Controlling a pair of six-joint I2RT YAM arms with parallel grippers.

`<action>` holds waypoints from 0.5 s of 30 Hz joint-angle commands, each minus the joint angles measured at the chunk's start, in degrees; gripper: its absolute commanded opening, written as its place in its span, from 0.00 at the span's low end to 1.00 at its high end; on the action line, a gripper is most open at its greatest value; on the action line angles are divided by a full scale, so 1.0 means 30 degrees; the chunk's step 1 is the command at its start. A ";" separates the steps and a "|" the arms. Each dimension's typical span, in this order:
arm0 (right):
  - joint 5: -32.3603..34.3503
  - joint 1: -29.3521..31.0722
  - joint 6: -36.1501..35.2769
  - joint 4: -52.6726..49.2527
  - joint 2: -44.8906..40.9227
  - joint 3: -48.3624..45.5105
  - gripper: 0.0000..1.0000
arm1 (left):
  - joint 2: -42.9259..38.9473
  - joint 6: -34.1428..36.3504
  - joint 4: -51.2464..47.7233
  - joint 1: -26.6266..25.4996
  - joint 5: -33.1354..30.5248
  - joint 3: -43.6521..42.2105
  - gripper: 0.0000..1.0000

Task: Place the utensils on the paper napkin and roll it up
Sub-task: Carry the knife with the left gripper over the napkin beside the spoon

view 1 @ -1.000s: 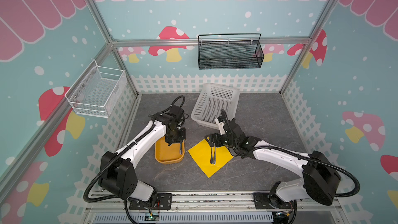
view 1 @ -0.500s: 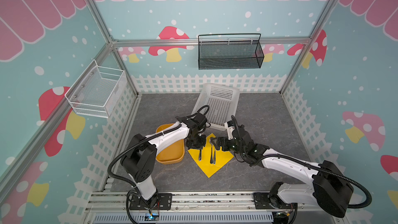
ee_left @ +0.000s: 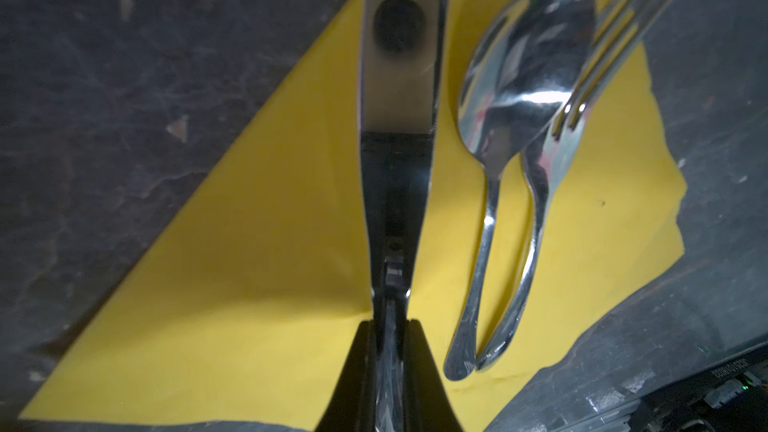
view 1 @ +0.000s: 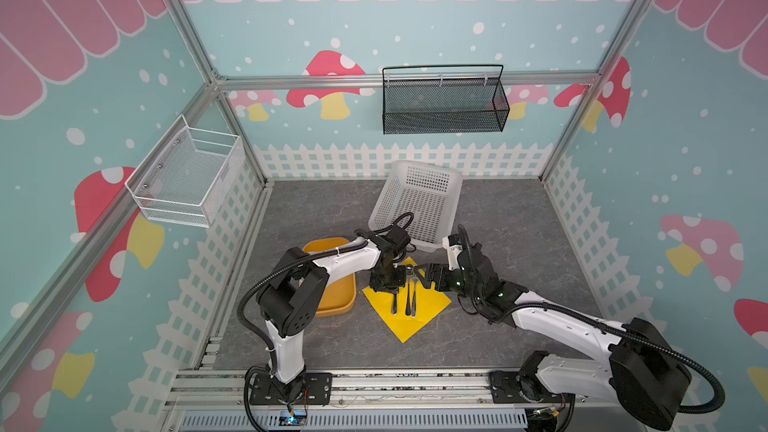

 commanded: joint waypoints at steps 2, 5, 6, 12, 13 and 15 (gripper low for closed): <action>-0.0232 -0.0127 0.0121 0.0299 -0.0338 -0.0082 0.92 | 0.0320 0.0101 0.0529 -0.0168 -0.0069 0.0467 0.12; -0.0378 -0.0158 -0.0022 0.0319 -0.0466 -0.0094 0.92 | 0.0415 0.0360 0.0586 -0.0168 -0.0193 0.0376 0.12; -0.0353 -0.0151 -0.0041 0.0299 -0.0562 -0.0112 0.92 | 0.0415 0.0335 0.0599 -0.0189 -0.0340 0.0292 0.11; 0.0060 -0.0188 -0.0187 0.0583 -0.0747 -0.0424 0.92 | 0.0558 0.0597 0.0863 -0.0183 -0.0137 0.0008 0.13; 0.0041 -0.0187 -0.0202 0.0577 -0.0724 -0.0427 0.92 | 0.0562 0.0595 0.0900 -0.0190 -0.0106 -0.0020 0.13; 0.0115 -0.0186 -0.0173 0.0585 -0.0688 -0.0431 0.92 | 0.0532 0.0632 0.1219 -0.0198 0.0129 -0.0134 0.13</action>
